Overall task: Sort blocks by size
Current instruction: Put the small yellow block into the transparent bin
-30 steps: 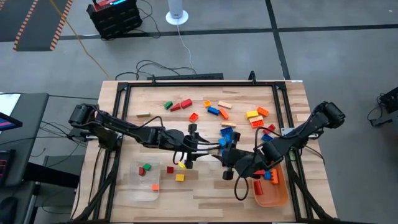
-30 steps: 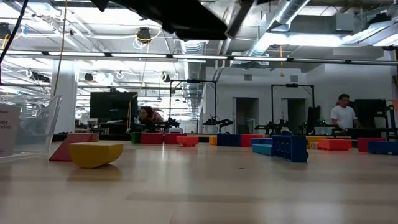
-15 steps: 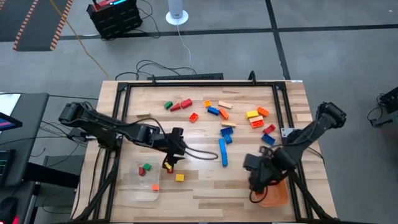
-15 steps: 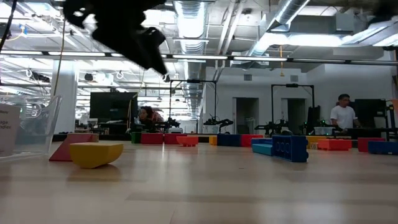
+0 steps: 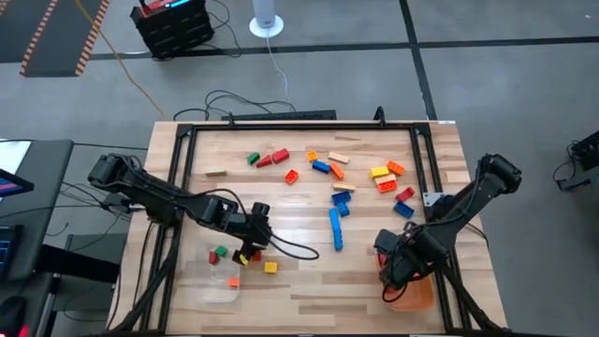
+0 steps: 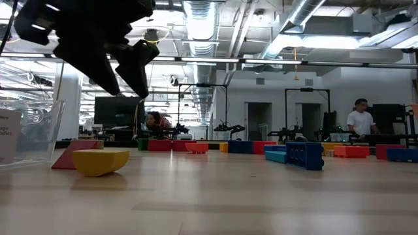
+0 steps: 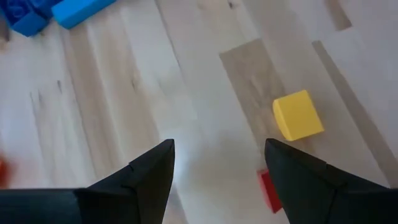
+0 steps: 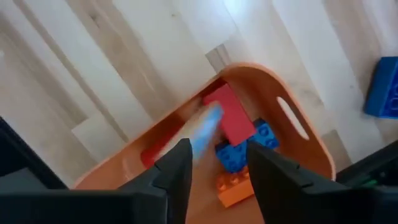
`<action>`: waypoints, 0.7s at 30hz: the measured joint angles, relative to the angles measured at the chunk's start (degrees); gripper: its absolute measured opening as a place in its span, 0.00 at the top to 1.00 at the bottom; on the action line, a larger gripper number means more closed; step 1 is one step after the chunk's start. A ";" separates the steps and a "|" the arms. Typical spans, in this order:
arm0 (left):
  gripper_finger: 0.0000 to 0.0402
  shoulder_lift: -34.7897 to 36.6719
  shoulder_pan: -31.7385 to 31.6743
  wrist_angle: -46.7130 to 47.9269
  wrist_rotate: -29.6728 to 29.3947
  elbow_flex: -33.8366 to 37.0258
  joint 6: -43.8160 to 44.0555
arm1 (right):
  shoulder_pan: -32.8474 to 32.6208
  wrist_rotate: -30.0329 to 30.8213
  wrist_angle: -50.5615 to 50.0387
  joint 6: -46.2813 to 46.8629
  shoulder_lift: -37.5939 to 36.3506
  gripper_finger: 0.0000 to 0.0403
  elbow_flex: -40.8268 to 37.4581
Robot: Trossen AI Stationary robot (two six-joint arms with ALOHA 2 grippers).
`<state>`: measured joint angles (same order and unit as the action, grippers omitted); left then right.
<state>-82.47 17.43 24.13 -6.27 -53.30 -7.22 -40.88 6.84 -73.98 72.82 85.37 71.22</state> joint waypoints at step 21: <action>0.39 -10.66 6.69 -8.09 3.58 -0.22 19.39 | 6.50 26.46 8.63 -16.40 0.21 0.55 2.18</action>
<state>-93.13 24.12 16.04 -2.68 -53.52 12.17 -34.38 33.30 -65.35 56.42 85.58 73.41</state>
